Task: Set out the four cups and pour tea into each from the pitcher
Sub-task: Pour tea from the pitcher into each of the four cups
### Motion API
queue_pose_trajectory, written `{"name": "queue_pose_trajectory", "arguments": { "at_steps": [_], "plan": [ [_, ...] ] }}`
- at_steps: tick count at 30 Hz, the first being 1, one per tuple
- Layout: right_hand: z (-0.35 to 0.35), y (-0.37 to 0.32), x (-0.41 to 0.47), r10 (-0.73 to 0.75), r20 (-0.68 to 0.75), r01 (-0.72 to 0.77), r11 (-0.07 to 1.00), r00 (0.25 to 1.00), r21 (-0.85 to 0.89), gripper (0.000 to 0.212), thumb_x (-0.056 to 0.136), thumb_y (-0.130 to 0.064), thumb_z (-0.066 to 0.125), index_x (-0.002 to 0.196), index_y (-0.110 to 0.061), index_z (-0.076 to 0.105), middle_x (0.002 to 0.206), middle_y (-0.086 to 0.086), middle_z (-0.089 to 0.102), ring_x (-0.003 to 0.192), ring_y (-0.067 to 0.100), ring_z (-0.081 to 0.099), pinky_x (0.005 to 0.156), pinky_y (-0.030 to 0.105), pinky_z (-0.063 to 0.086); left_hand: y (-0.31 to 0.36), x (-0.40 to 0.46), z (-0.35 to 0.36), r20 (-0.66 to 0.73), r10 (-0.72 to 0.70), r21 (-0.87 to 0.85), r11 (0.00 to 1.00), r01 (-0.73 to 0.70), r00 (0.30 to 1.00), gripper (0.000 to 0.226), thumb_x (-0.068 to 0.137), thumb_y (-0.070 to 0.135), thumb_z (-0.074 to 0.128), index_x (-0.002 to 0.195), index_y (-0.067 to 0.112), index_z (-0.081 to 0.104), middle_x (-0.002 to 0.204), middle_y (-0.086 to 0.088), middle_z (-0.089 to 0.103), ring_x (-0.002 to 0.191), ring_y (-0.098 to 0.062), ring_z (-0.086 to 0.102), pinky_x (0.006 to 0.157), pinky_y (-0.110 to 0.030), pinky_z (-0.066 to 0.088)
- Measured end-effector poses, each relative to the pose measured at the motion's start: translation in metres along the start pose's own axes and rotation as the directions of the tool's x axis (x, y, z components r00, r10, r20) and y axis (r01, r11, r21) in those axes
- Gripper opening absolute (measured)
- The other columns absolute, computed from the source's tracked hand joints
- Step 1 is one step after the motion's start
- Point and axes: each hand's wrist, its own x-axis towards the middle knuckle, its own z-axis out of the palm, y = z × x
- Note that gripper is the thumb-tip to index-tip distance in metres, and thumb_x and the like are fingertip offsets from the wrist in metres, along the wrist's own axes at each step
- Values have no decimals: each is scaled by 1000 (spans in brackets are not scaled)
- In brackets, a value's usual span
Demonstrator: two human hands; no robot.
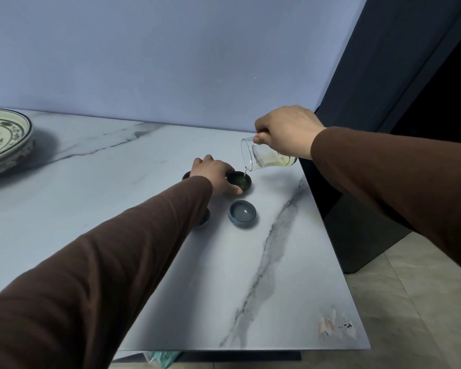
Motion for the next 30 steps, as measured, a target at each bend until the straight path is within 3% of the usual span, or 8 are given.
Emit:
{"name": "queue_pose_trajectory", "arguments": {
  "at_steps": [3,12,16,18,21,25,30],
  "plan": [
    [0,-1,1,-6,1,6,1000,1000,-6,23,95,-44,52,80,-27,54,81,0,56,82,28,48,65,32,30,0,0,0,4,1,1,1000,-1,1000,63,68,63,71,125,37,60,95,0,39,113,-27,34,82,-32,25],
    [9,8,-4,49,6,-49,997,999,65,28,94,-44,52,75,-24,55,70,-3,52,79,28,52,63,32,32,-1,3,2,15,-19,24,1000,19,1000,63,65,66,69,123,42,60,101,0,39,112,-31,37,86,-33,28],
    [18,19,-15,180,47,-186,961,983,204,28,94,-45,52,80,-24,64,69,-7,55,79,25,56,59,30,36,-1,1,4,-1,-3,32,999,3,1000,64,68,65,67,125,39,59,102,1,45,115,-29,38,87,-32,27],
    [22,26,-23,257,83,-270,906,963,326,27,93,-46,52,79,-28,66,77,-8,62,82,22,58,66,31,42,0,1,4,-15,52,113,992,-50,999,69,72,66,63,132,34,54,117,2,57,122,-26,39,96,-35,30],
    [28,31,-37,369,117,-374,773,922,512,29,93,-45,52,72,-29,66,79,-14,66,78,15,58,62,26,40,0,-5,-2,-85,80,108,992,-70,993,77,76,63,62,142,30,41,138,0,52,127,-26,39,103,-40,32],
    [28,31,-57,401,116,-381,684,909,622,31,94,-45,52,82,-24,72,85,-9,70,76,13,59,63,27,41,-3,-29,-9,-274,103,-3,994,-108,956,58,81,53,65,132,28,53,128,2,59,122,-25,42,98,-37,35],
    [17,22,-76,331,107,-331,754,938,568,28,94,-45,51,87,-27,72,91,-8,73,88,16,65,76,32,49,2,-68,1,-196,153,76,987,-141,969,62,75,70,58,122,30,61,117,6,63,113,-23,44,94,-39,37]
  ]
}}
